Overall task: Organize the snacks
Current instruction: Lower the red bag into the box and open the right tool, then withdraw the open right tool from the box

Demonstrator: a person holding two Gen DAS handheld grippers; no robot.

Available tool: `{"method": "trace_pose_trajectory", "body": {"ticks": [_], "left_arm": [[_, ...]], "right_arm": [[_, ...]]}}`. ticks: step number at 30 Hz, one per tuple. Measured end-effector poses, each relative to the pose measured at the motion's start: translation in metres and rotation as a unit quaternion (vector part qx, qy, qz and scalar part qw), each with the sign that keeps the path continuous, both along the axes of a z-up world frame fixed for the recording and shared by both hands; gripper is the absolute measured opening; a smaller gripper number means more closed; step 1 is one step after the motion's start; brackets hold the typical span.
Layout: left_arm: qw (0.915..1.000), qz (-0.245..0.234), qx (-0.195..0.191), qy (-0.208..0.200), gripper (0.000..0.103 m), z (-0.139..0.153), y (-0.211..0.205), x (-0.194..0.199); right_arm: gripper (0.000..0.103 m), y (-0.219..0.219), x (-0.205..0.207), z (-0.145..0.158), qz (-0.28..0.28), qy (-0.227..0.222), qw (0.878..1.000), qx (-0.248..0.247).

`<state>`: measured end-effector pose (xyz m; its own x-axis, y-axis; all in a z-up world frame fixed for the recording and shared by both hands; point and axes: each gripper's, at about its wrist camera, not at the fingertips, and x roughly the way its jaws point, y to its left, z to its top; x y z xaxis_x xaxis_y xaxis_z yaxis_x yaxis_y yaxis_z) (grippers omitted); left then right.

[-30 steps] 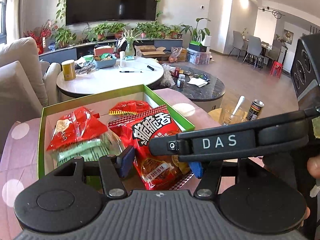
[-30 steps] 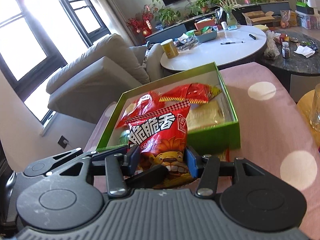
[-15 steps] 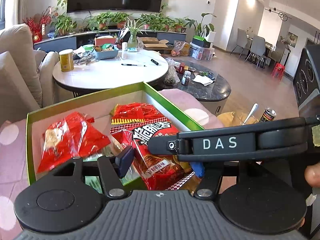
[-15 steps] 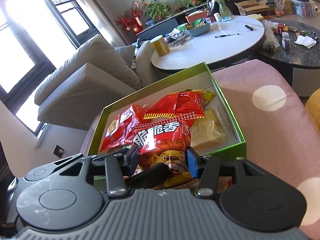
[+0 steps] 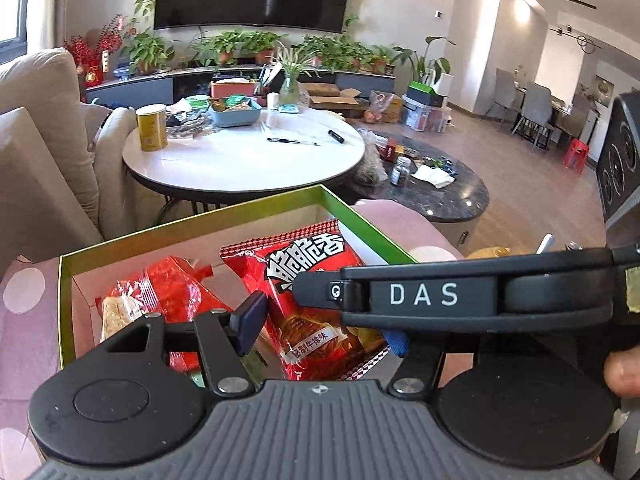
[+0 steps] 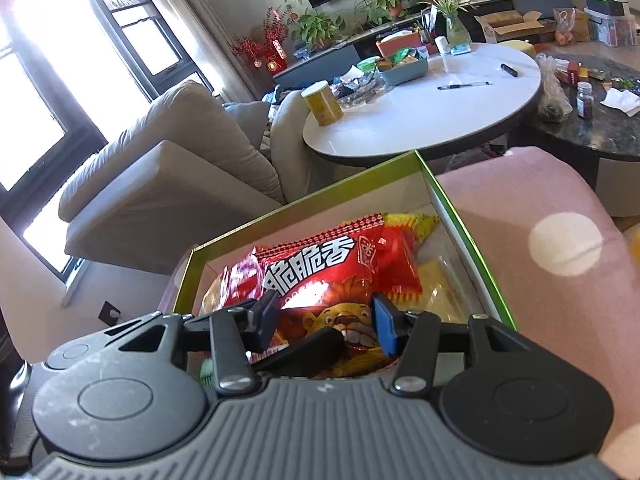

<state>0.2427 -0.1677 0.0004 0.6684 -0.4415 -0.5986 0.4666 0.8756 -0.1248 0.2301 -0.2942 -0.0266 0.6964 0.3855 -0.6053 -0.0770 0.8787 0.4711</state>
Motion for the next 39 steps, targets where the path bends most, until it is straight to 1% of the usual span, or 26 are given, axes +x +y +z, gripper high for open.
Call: {"method": "trace_pose_trajectory", "body": {"ticks": [5,11,13,17,20,24,27,28,30,33,35,39], "left_arm": [[1.0,0.008,0.0,-0.004,0.057,-0.005,-0.002,0.013],[0.9999,0.012,-0.002,-0.009,0.059,-0.012,-0.002,0.017],[0.9999,0.012,-0.002,-0.006,0.06,-0.013,-0.002,0.018],[0.9999,0.004,0.012,0.001,0.061,-0.018,-0.002,0.012],[0.9998,0.001,0.018,0.003,0.064,-0.022,0.002,0.003],[0.9996,-0.003,0.022,0.019,0.064,-0.026,0.005,-0.005],[0.9997,0.001,0.022,0.009,0.064,-0.027,0.009,-0.015],[0.9998,0.003,0.02,0.008,0.065,-0.026,0.01,-0.017],[0.9999,0.006,0.01,0.011,0.065,-0.026,0.015,-0.02],[0.9999,0.007,0.002,0.011,0.065,-0.026,0.02,-0.026],[0.9999,0.007,0.001,0.012,0.065,-0.025,0.021,-0.028],[0.9998,0.002,-0.004,0.02,0.065,-0.025,0.026,-0.035]], "right_arm": [[0.062,-0.002,0.012,-0.004,0.004,-0.013,1.0,0.003],[0.062,-0.004,0.017,-0.009,0.007,-0.025,1.0,-0.001],[0.062,-0.005,0.018,-0.009,0.01,-0.028,1.0,-0.004],[0.062,-0.006,0.018,-0.013,0.016,-0.02,1.0,-0.007],[0.062,-0.008,0.013,-0.015,0.022,-0.012,1.0,-0.01],[0.062,-0.014,0.002,-0.016,0.029,0.001,1.0,-0.01],[0.062,-0.011,-0.007,-0.012,0.035,-0.014,0.999,-0.032],[0.065,-0.009,-0.009,-0.012,0.034,-0.014,0.999,-0.038],[0.066,-0.008,-0.014,-0.012,0.038,-0.007,0.999,-0.034],[0.066,-0.006,-0.022,-0.012,0.041,-0.018,0.998,-0.048],[0.066,-0.006,-0.028,-0.011,0.042,-0.02,0.998,-0.043],[0.066,-0.01,-0.031,-0.012,0.044,-0.004,0.999,-0.019]]}}
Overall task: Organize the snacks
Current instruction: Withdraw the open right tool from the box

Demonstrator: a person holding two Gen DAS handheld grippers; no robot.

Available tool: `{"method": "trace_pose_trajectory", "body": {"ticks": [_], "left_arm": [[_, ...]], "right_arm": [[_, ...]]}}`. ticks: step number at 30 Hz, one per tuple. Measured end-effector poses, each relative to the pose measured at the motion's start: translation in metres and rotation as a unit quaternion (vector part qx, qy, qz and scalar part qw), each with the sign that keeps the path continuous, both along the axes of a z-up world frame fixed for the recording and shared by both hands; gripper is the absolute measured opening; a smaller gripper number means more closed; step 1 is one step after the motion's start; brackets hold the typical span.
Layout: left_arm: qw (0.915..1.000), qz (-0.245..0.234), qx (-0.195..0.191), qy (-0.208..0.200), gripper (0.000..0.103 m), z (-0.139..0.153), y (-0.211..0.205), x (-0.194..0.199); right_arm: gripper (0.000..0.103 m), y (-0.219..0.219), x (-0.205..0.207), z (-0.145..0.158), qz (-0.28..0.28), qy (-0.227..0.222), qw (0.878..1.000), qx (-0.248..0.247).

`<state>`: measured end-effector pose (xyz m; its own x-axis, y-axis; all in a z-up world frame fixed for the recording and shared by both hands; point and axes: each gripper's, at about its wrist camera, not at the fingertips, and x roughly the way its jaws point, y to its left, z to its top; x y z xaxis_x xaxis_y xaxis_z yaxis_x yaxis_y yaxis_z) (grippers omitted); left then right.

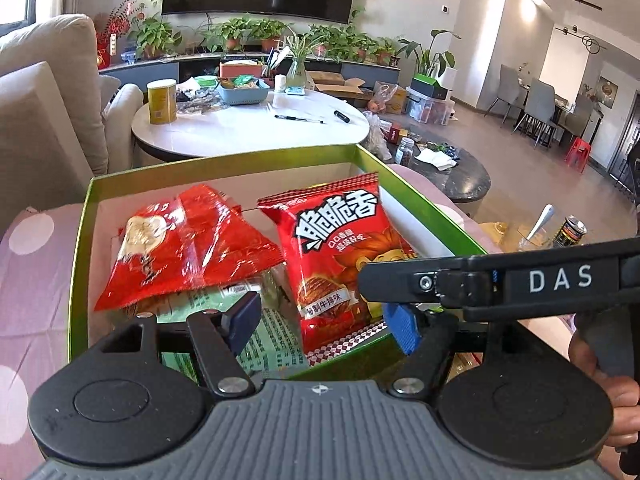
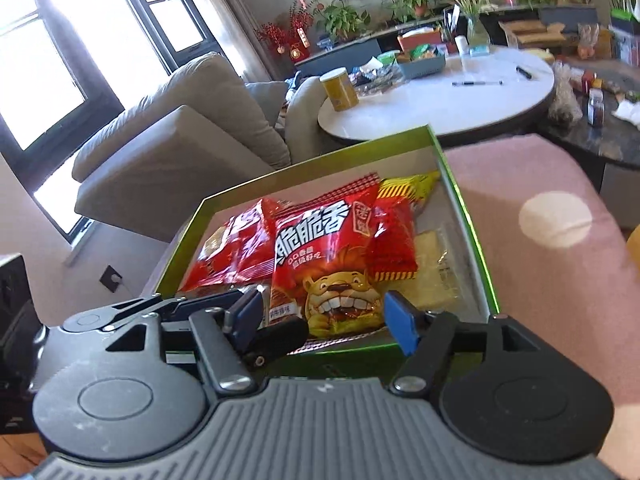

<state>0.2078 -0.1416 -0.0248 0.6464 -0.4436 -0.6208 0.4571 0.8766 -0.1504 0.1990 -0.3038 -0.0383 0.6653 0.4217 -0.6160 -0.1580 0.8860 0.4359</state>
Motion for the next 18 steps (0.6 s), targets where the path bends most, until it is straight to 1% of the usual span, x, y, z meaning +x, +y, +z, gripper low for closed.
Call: {"method": "trace_pose_trajectory", "body": {"ticks": [3,6,8,9,12,14,18], "left_arm": [[1.0,0.0,0.0,0.003,0.065,0.001,0.003,-0.005],[1.0,0.005,0.001,-0.005,0.065,0.006,0.007,-0.015],[1.0,0.001,-0.003,-0.009,0.066,0.012,0.011,-0.022],[0.9999,0.001,-0.007,-0.013,0.066,0.015,0.014,-0.027],[0.9994,0.01,-0.004,-0.034,0.071,0.024,0.023,-0.046],[0.9986,0.02,0.005,-0.049,0.072,0.031,0.031,-0.059],[0.9967,0.039,0.005,-0.071,0.077,0.041,0.054,-0.086]], "right_arm": [[0.066,0.0,-0.003,0.0,-0.002,0.011,1.0,0.011],[0.066,0.001,-0.009,0.003,-0.004,0.011,1.0,0.016],[0.066,0.002,-0.019,0.009,-0.009,-0.003,1.0,0.009],[0.066,0.002,-0.024,0.014,-0.009,-0.018,1.0,0.002],[0.066,0.003,-0.041,0.026,-0.006,-0.047,0.999,-0.012],[0.066,0.003,-0.049,0.03,0.002,-0.053,0.999,-0.011],[0.066,0.008,-0.068,0.033,0.017,-0.063,0.998,-0.023]]}}
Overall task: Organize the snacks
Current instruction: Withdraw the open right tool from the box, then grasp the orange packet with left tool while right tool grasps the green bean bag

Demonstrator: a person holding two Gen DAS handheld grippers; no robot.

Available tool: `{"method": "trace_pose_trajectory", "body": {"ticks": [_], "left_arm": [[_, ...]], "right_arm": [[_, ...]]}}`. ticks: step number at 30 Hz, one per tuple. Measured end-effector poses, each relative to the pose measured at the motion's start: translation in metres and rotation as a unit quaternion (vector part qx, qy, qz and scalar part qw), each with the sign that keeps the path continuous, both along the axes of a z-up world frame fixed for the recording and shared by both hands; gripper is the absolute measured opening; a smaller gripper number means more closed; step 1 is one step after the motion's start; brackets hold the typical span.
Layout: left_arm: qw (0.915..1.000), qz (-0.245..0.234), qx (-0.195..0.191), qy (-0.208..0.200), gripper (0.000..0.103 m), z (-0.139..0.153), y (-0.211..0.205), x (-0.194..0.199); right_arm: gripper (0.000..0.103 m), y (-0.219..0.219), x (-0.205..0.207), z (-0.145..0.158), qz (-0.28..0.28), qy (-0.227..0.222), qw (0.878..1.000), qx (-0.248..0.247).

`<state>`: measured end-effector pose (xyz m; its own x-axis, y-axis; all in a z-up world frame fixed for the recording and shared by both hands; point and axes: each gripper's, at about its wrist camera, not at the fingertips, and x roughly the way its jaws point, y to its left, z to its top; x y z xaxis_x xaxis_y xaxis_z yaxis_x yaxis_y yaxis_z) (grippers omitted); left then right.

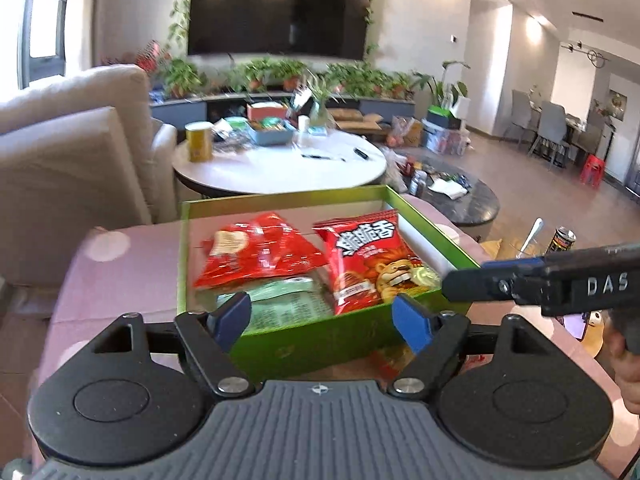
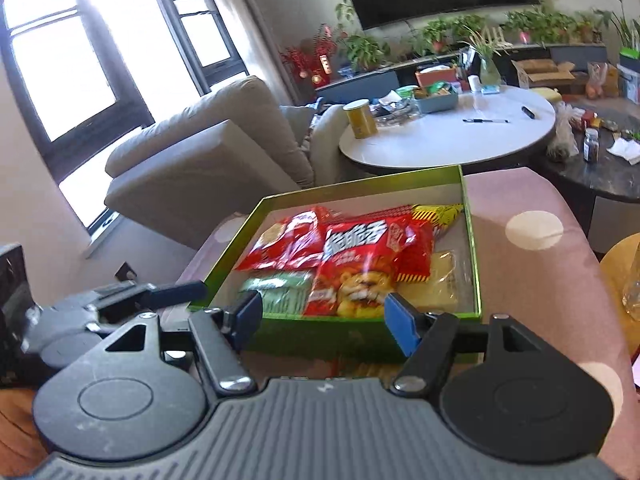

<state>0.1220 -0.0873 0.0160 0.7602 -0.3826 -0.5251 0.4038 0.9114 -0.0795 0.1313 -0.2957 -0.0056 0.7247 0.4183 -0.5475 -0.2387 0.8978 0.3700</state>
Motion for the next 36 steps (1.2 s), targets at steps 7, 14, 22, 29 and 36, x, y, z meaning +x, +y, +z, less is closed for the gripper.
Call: {"method": "trace_pose_trajectory", "body": {"ticks": [7,14,22,29,36], "left_arm": [[0.9993,0.036,-0.007,-0.003,0.081,-0.001,0.042,-0.04],[0.9979,0.065,-0.004,0.003,0.082,-0.01,0.076,-0.076],[0.997,0.061,0.04,0.026,0.084,-0.04,0.101,-0.109],[0.9956,0.034,0.08,0.037,0.084,-0.052,0.115,-0.131],[0.9863,-0.016,0.163,0.02,0.084,-0.066,0.1,-0.131]], "right_arm": [[0.067,0.017,-0.031,-0.006,0.02,-0.006,0.999,-0.029],[0.068,0.032,-0.051,-0.015,0.036,0.005,0.999,-0.036],[0.071,0.056,-0.074,-0.029,0.064,0.031,0.996,-0.053],[0.072,0.065,-0.079,-0.036,0.068,0.048,0.995,-0.063],[0.072,0.073,-0.087,-0.039,0.079,0.061,0.991,-0.085]]}}
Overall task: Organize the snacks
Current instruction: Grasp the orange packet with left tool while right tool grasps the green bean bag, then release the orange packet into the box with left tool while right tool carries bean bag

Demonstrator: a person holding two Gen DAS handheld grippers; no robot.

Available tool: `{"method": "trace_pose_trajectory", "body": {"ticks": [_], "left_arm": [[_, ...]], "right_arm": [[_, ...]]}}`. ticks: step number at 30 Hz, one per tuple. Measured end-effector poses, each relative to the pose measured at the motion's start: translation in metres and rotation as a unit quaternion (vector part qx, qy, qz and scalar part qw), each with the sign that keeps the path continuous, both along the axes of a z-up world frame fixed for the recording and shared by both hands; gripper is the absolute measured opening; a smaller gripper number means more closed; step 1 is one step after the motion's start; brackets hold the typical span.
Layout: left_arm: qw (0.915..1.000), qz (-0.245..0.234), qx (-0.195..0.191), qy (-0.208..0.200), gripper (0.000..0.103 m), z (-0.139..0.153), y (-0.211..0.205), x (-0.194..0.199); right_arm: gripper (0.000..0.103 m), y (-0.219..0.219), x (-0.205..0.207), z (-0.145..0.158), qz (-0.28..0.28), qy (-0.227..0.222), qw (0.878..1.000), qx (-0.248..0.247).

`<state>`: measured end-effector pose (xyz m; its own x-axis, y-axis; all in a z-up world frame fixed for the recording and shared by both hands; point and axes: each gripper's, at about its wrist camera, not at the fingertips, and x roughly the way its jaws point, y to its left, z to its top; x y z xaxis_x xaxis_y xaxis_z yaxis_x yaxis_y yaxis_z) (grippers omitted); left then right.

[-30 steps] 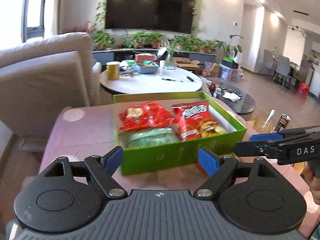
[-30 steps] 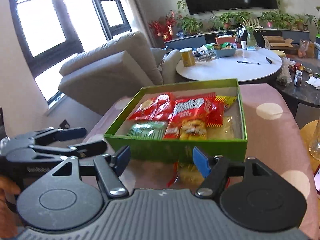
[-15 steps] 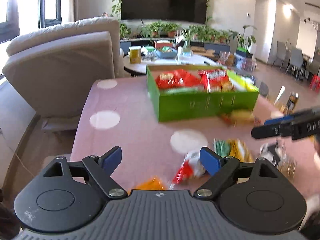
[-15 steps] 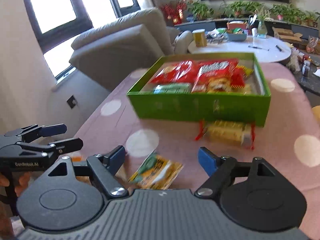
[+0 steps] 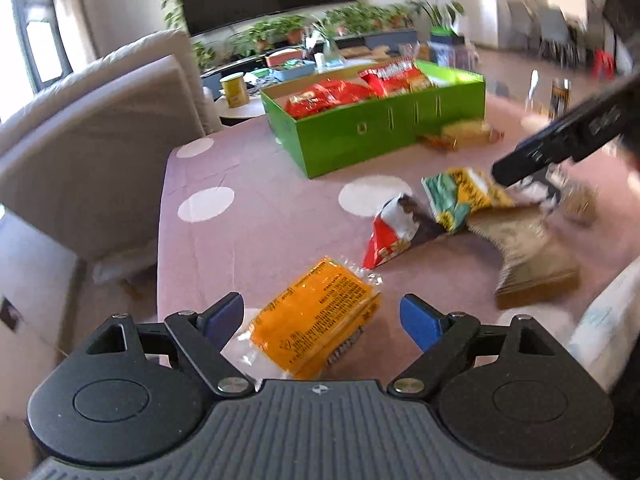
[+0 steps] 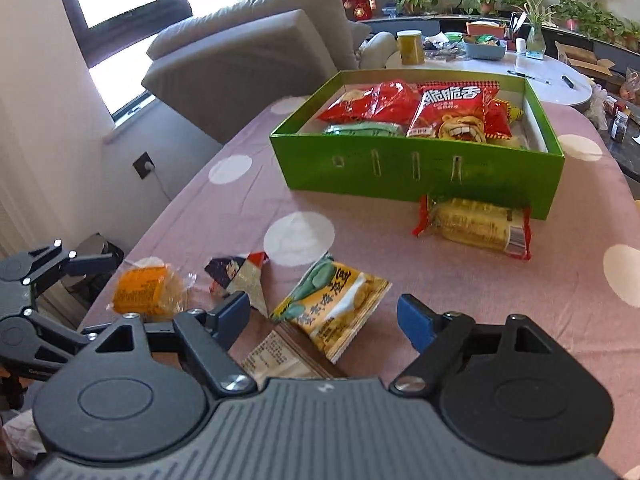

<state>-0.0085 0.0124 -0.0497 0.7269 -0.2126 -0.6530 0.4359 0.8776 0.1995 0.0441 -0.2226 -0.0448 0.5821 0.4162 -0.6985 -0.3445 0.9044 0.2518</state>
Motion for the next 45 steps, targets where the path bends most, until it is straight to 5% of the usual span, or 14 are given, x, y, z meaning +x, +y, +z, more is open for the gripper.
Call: {"method": "trace_pose_trajectory", "body": {"ticks": [6,14,21,25,32,40,45], "left_arm": [[0.9993,0.016,-0.005,0.034,0.073,-0.017,-0.004,0.028],[0.9864,0.103,-0.109,0.067,0.061,-0.016,0.005,0.049],[0.9817,0.132,-0.123,0.063,0.065,-0.018,-0.014,0.062],[0.9836,0.133,-0.108,0.057,0.074,-0.021,-0.016,0.056],[0.9847,0.126,-0.107,0.055,0.076,-0.024,-0.01,0.054],[0.9849,0.123,-0.113,0.046,0.044,-0.022,-0.009,0.052],[0.9826,0.129,-0.126,0.047,0.043,-0.022,-0.006,0.052]], "right_arm": [[0.076,0.002,-0.003,-0.003,0.001,0.004,1.0,-0.007],[0.079,0.017,0.007,-0.02,0.026,0.002,0.996,-0.09],[0.081,0.034,0.024,-0.034,0.027,-0.004,0.991,-0.133],[0.081,0.035,0.035,-0.036,0.007,-0.007,0.991,-0.132],[0.08,0.027,0.038,-0.038,-0.018,0.002,0.993,-0.114],[0.078,0.021,0.035,-0.034,-0.026,-0.004,0.995,-0.099],[0.078,0.019,0.033,-0.031,-0.033,-0.001,0.996,-0.087]]}}
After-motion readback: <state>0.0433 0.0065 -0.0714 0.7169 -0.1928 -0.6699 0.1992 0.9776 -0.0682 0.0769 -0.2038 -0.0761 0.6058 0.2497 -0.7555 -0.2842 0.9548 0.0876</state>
